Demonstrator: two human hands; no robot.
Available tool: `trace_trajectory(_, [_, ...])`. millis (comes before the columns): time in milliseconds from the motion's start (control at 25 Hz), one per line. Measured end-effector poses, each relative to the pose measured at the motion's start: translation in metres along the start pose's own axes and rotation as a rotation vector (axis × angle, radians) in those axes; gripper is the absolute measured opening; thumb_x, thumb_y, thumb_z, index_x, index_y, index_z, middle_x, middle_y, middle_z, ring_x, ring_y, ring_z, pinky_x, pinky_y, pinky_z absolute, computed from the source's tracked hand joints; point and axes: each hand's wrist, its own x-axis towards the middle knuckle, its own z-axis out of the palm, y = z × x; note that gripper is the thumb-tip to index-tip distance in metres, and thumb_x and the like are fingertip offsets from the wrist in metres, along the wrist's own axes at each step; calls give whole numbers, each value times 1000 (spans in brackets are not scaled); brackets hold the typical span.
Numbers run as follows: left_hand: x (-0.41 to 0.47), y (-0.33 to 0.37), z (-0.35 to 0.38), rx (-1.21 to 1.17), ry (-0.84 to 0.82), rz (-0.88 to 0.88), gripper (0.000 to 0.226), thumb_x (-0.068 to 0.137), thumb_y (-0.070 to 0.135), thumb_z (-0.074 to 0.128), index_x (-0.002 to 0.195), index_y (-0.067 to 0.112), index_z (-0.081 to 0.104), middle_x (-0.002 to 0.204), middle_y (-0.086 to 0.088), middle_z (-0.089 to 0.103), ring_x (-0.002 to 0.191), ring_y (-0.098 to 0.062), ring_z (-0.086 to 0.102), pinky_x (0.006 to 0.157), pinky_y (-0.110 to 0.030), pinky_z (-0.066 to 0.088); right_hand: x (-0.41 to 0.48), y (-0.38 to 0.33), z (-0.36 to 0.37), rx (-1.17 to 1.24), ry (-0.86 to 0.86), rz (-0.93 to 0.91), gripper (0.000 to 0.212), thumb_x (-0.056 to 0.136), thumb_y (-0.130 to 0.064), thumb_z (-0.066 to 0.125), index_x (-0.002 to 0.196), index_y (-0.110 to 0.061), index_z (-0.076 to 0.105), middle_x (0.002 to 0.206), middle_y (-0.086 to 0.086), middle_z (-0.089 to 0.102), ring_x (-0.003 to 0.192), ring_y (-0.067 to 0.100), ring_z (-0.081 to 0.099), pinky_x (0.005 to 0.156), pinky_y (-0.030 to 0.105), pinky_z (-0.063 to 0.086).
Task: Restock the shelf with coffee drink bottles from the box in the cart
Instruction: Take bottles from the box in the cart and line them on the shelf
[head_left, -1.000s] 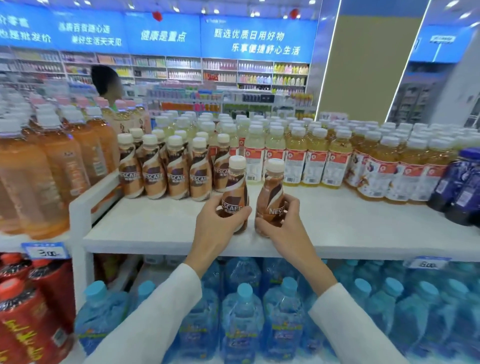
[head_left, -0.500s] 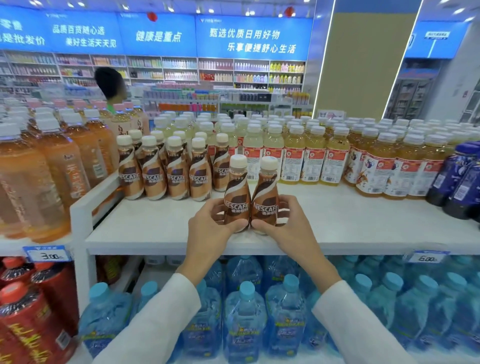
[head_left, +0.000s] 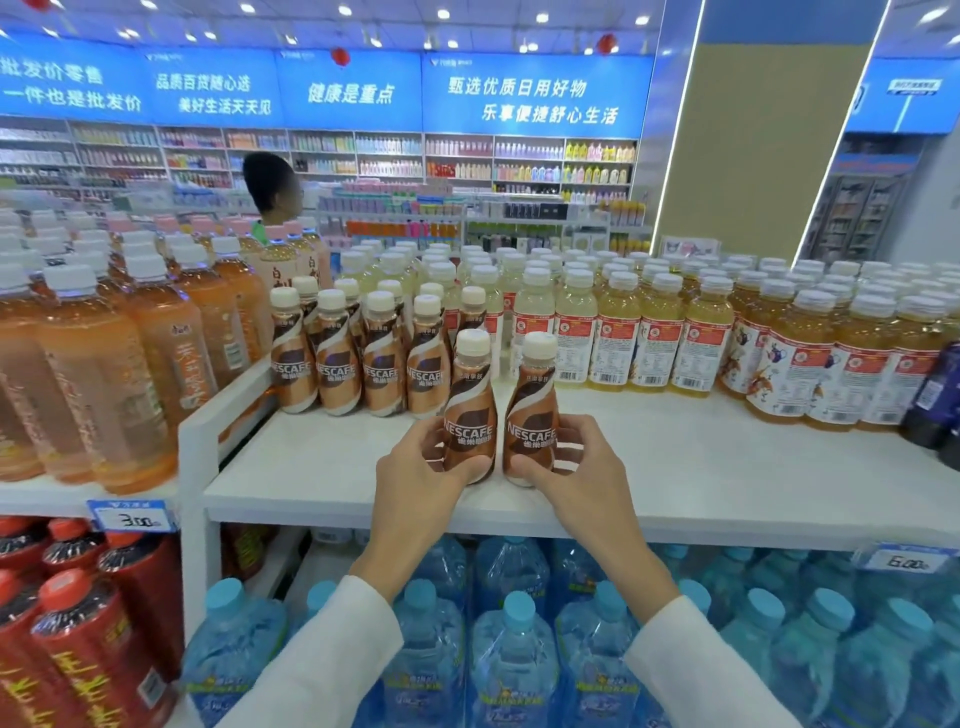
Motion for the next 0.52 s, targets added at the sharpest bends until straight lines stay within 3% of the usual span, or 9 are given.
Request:
trace_trajectory(120, [10, -14, -36, 65, 105, -46, 58, 77, 29, 86, 129, 25, 61, 114, 12, 67, 98, -5, 63, 87, -19, 46, 26, -8, 32, -25, -54, 15, 55, 74, -31, 86, 119, -26, 54, 116, -9, 64, 103, 11, 64, 90, 29, 53])
trace_trajectory(280, [24, -30, -87, 148, 219, -56, 57, 82, 27, 82, 134, 19, 59, 128, 1, 68, 105, -10, 59, 95, -26, 44, 68, -10, 71, -34, -94, 0, 60, 75, -31, 84, 123, -24, 50, 121, -3, 62, 109, 16, 61, 98, 39, 52])
trace_trajectory(520, [36, -43, -110, 204, 271, -58, 58, 85, 25, 79, 138, 18, 56, 132, 0, 66, 120, -19, 60, 108, -39, 44, 95, 0, 86, -42, -70, -19, 62, 77, -28, 84, 128, -25, 48, 124, -2, 61, 113, 18, 60, 100, 43, 51])
